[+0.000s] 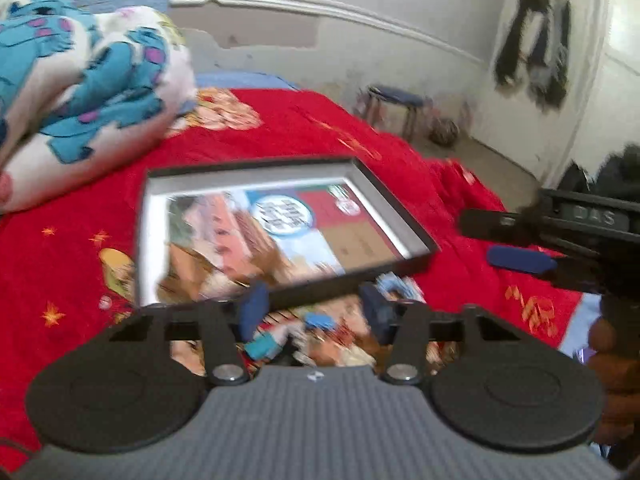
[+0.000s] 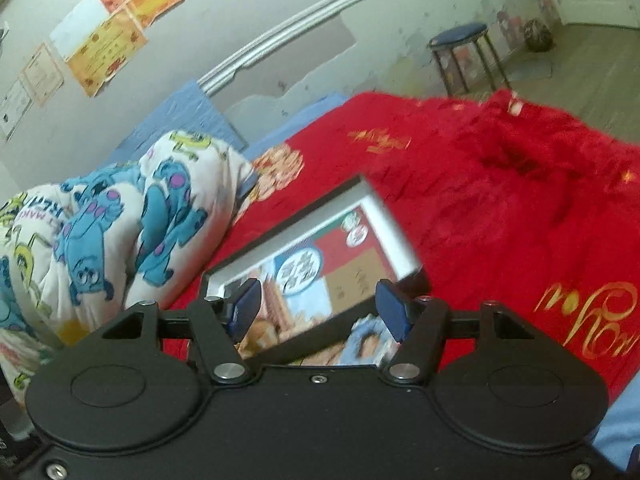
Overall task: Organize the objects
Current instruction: 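Open both grippers to drop the candies into the black box, then move both grippers back down to the candy pile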
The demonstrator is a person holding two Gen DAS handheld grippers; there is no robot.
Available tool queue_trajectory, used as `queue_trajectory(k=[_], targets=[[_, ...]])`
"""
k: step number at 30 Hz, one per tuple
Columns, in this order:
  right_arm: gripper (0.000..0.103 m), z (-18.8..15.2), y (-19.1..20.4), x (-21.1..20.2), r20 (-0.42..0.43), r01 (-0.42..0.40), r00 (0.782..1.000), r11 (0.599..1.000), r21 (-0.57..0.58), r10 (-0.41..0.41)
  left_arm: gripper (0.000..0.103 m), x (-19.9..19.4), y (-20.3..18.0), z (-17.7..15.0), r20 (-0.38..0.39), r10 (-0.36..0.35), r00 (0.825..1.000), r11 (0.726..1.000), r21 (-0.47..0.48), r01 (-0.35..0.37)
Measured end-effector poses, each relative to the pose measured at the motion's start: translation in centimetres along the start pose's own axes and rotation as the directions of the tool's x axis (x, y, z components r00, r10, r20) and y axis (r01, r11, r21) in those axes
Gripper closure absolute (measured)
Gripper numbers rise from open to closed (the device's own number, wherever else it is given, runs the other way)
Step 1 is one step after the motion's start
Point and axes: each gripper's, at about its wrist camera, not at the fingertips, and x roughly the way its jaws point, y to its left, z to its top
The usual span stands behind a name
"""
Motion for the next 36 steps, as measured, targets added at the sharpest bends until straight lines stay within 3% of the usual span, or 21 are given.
queue_trajectory(k=[3,5,10,18,23,25,29,36], targets=[[0.041,-1.7,0.2,0.6,-0.043,-0.006,0.999,1.000,-0.018,0.005,0.047,1.3,-1.3,-1.1,-0.040,-0.004,0.999,0.998,0.055,0.006],[0.042,-2.5,0.1,1.5,-0.075,-0.009,0.997,1.000,-0.014,0.008,0.057,2.3,-1.9,-1.8,-0.081,0.009,0.997,0.996,0.086,-0.002],[0.043,-3.6,0.1,3.2,-0.124,-0.021,0.992,1.000,-0.006,0.021,0.068,4.3,-1.8,-3.0,-0.147,0.029,0.989,0.997,0.080,-0.017],[0.044,-4.7,0.3,5.2,-0.198,-0.039,0.979,0.999,-0.007,0.037,0.061,4.7,-0.8,-2.9,-0.175,0.041,0.984,0.999,0.040,-0.034],[0.044,-5.3,0.2,6.1,-0.237,-0.026,0.971,1.000,-0.012,0.023,0.051,5.2,-0.1,-2.9,-0.203,0.030,0.979,1.000,0.000,-0.030],[0.044,-5.6,0.3,6.6,-0.250,-0.009,0.968,1.000,-0.026,0.002,0.041,5.2,0.0,-2.9,-0.211,0.020,0.977,1.000,-0.003,-0.022],[0.044,-6.0,0.2,7.4,-0.270,0.009,0.963,0.999,-0.035,-0.018,0.035,5.6,1.4,-2.6,-0.229,-0.009,0.973,0.995,-0.097,-0.014],[0.046,-5.9,-0.8,8.0,-0.281,0.008,0.960,0.999,0.031,0.001,0.045,6.5,2.1,-2.5,-0.243,-0.028,0.970,0.986,-0.164,-0.012]])
